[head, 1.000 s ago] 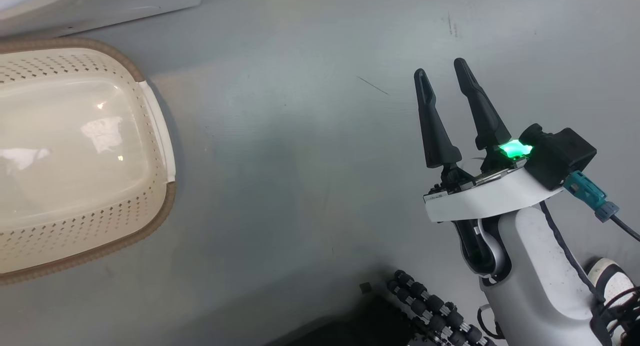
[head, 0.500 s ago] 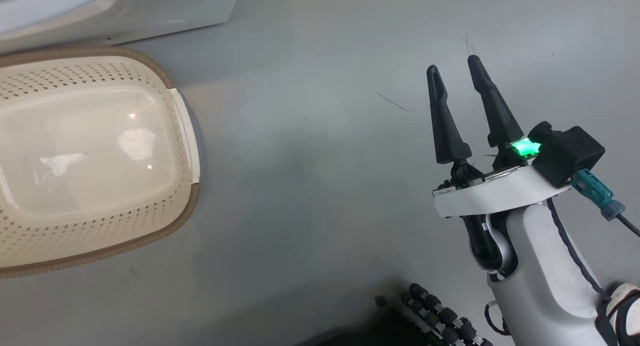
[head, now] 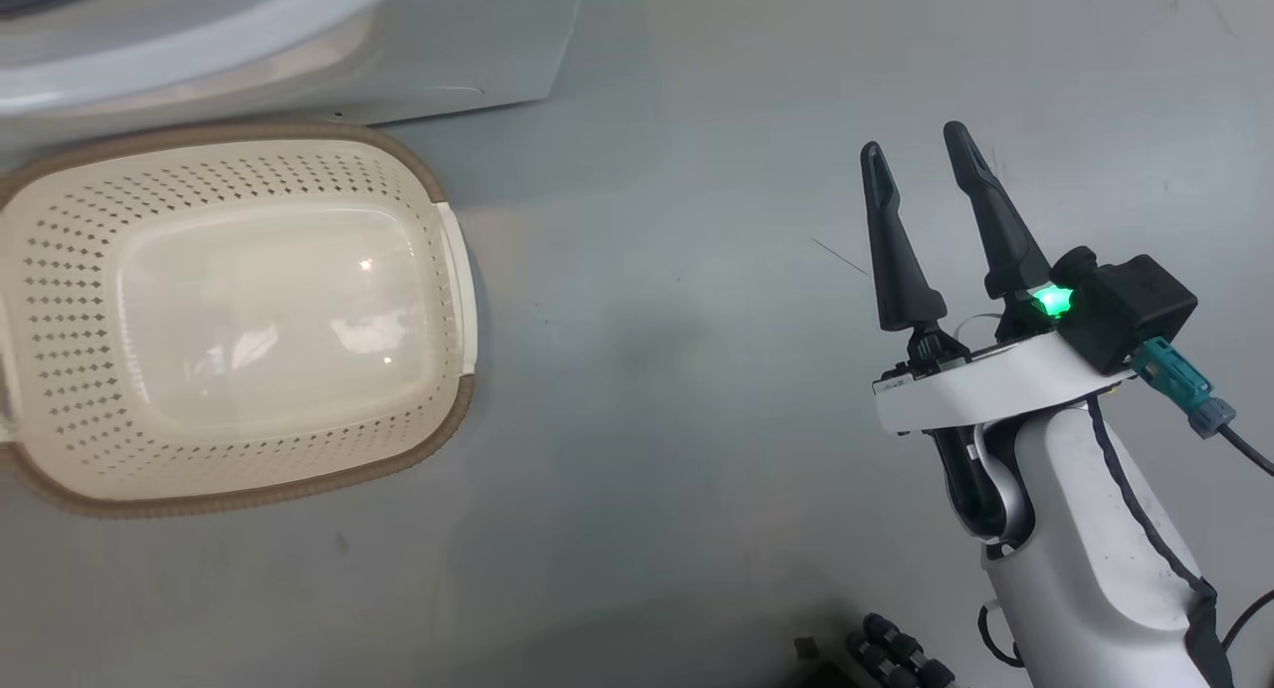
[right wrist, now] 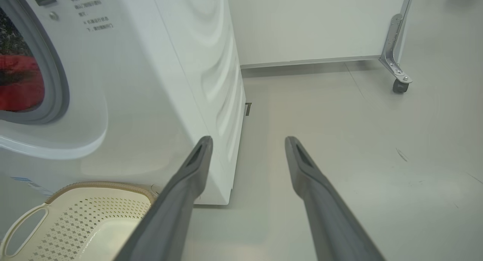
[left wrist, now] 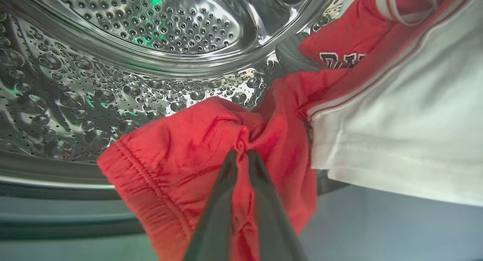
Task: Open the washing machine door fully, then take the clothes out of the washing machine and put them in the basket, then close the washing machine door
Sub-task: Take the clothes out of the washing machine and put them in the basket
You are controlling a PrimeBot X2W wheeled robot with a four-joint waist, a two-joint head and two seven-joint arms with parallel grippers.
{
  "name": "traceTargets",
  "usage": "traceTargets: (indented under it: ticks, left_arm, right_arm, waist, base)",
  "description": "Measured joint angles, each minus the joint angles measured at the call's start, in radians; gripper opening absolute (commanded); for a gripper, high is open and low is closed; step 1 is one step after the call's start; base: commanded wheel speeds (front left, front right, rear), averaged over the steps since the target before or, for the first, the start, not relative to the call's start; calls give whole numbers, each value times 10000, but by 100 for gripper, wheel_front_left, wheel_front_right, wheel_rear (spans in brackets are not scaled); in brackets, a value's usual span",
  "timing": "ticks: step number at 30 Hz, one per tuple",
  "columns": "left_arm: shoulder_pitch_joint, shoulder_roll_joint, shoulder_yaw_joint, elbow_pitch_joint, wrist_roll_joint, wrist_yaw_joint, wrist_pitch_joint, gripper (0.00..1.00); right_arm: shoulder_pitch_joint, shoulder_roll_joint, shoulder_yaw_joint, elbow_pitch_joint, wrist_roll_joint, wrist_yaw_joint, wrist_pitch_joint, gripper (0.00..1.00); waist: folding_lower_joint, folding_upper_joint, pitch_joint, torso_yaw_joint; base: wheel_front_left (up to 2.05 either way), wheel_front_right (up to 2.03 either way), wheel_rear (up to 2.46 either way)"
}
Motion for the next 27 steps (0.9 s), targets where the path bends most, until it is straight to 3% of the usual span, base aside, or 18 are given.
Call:
traceTargets:
  ticks: [27]
  left_arm:
    - [2972,-1647,-435,-59,-872,-224,-3354,0]
  right_arm:
    - [1006,-25,-401,809,-608,268,2,100]
  waist:
    - [0,0,-2541,1350]
  base:
    - [0,0,0]
